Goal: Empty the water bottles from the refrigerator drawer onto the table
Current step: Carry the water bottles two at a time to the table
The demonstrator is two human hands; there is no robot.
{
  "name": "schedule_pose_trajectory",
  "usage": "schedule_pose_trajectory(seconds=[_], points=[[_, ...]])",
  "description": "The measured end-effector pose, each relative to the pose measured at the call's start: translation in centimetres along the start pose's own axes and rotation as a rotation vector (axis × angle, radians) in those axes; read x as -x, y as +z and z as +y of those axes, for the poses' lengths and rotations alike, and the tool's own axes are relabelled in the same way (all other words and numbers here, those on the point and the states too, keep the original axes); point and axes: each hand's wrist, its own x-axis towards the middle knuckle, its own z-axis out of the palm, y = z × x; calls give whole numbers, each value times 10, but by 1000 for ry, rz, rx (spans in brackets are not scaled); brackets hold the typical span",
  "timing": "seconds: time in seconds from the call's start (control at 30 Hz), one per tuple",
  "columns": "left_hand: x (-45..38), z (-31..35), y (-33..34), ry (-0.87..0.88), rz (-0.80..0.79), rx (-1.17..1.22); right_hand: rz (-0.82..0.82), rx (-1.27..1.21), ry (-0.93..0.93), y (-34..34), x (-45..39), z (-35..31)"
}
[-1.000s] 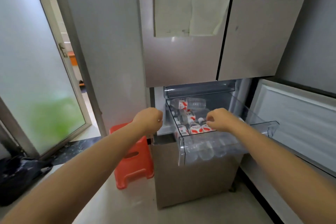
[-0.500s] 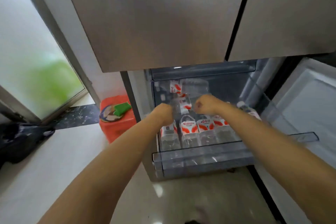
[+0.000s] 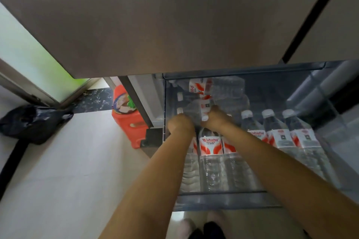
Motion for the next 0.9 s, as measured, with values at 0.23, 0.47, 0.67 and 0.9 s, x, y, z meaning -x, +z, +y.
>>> schedule_pose_trajectory(seconds=[0.23,0.47,0.67,0.9], points=[[-2,-2,5,3,50,106,-19,-227,-74,-34,27,5],[21,-10,-23,82,-25,530,-10,-54,-160,-76,86,8],[66,-21,-60,205,20,521,43,86,-246,-85,135,14],[146,-26,-66,269,39,407,103,261,-468,-86,173,24]])
